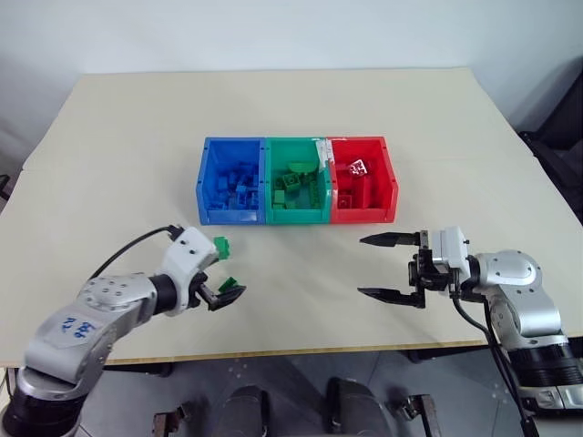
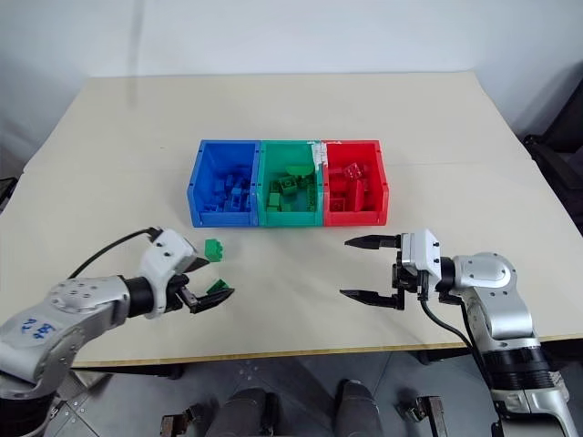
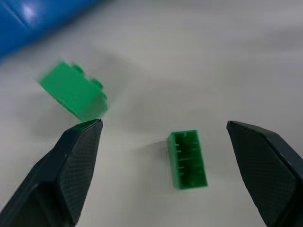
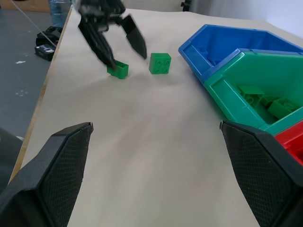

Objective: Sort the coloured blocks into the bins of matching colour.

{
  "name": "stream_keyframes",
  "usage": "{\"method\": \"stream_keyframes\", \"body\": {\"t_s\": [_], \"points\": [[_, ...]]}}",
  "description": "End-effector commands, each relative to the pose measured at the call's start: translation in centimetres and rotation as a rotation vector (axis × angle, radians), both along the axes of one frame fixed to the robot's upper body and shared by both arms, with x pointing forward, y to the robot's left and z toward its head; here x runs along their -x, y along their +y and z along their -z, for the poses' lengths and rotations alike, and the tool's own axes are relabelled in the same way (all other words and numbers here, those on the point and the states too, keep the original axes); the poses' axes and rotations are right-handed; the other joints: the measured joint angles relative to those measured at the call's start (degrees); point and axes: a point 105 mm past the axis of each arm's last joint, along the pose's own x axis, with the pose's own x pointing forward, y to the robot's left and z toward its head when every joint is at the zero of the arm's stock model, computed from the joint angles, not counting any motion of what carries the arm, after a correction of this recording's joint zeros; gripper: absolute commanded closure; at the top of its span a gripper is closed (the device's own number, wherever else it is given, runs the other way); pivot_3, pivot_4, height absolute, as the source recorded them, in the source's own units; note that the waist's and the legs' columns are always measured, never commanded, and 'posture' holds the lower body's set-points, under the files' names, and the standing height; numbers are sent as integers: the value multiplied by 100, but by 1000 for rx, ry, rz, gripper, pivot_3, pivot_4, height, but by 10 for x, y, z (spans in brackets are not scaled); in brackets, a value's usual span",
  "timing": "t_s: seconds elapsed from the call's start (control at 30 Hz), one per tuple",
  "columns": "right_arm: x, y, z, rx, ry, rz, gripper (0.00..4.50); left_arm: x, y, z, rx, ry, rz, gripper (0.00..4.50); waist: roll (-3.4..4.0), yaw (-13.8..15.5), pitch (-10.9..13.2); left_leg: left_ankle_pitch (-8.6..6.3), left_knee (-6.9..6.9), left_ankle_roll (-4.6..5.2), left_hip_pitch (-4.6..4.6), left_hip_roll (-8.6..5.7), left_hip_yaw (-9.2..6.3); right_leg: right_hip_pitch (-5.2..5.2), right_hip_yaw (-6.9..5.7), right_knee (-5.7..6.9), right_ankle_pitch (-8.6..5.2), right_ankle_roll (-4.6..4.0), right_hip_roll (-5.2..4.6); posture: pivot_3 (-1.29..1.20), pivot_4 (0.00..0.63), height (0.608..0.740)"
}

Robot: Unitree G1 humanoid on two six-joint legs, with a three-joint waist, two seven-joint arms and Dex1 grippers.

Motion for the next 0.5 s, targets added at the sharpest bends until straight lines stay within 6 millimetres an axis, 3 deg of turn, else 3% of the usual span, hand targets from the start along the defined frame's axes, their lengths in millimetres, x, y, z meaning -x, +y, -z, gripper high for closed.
{"method": "stream_keyframes", "body": {"t_s": [0.03,0.1,0.33,0.5], "points": [[5,-4,-10,-10,-38,19,0,1,-4,0,-57,-13,11,29,0,2,0,0,0,0,0,0,0,0,0,-1,0,0,0,0,150,740],[6,-5,-10,-10,-36,25,0,0,-6,2,-57,-7,11,29,0,3,0,0,2,-1,2,0,0,2,1,-1,0,0,0,0,150,740],[14,-5,-6,-6,-26,23,0,1,-7,13,-106,18,54,2239,1,44,0,0,2,-1,3,-1,-1,5,1,-5,0,-1,0,0,150,740],[15,-7,-6,-23,-37,62,0,-11,-17,-1,-25,-72,111,3795,1,114,0,0,4,-1,3,-1,-1,6,0,-6,0,0,0,0,150,740]]}}
